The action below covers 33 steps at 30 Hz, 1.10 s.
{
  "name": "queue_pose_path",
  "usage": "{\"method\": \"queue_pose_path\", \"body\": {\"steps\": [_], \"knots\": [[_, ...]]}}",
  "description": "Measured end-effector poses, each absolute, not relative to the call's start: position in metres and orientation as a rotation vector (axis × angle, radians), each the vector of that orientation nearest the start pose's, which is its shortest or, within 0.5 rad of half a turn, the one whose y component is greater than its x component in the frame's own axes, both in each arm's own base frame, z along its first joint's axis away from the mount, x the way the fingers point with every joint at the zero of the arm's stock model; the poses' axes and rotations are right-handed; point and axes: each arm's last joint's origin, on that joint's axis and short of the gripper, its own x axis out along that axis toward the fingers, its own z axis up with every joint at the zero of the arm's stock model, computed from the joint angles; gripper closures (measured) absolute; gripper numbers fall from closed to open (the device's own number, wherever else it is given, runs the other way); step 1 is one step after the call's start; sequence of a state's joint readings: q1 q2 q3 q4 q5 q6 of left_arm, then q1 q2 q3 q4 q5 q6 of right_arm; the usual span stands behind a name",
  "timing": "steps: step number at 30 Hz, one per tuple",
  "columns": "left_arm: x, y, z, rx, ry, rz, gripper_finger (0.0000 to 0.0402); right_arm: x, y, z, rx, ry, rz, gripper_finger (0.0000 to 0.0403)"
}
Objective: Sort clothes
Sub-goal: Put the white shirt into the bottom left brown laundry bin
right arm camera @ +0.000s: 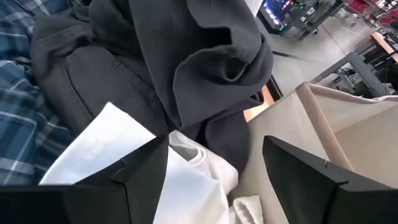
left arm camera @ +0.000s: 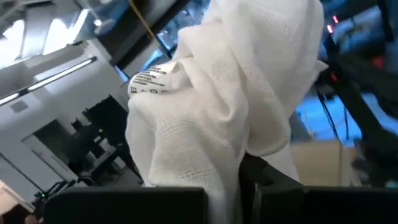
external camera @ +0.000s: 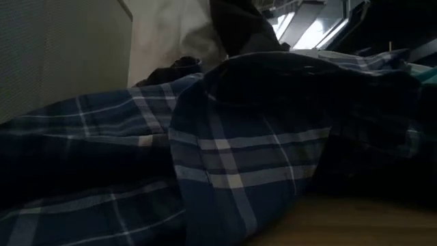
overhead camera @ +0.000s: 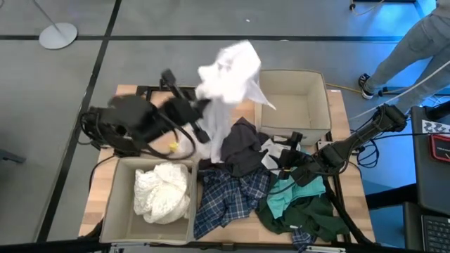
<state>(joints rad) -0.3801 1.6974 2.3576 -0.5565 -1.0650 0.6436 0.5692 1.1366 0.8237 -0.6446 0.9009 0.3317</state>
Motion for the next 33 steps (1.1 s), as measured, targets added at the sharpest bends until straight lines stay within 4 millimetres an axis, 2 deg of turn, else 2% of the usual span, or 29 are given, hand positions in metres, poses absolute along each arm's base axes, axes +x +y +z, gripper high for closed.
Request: {"method": "queue_pose_path", "body": {"steps": [14, 20, 26, 33], "knots": [[0.210, -0.079, 0.634, 0.432, -0.196, 0.743, 0.0378, 0.189, 0.093, 0.256, -0.331, 0.612, -0.458, 0.0139], [0.164, -0.070, 0.656, 0.213, -0.354, 0.768, 0.0374, 0.190, 0.093, 0.256, -0.324, 0.607, -0.459, 0.0139], [0.129, -0.065, 0.665, 0.038, -0.438, 0.668, 0.0374, 0.190, 0.094, 0.256, -0.289, 0.615, -0.442, 0.0139], [0.106, -0.079, 0.668, -0.056, -0.453, 0.481, 0.0373, 0.190, 0.094, 0.256, -0.286, 0.614, -0.443, 0.0139]]}}
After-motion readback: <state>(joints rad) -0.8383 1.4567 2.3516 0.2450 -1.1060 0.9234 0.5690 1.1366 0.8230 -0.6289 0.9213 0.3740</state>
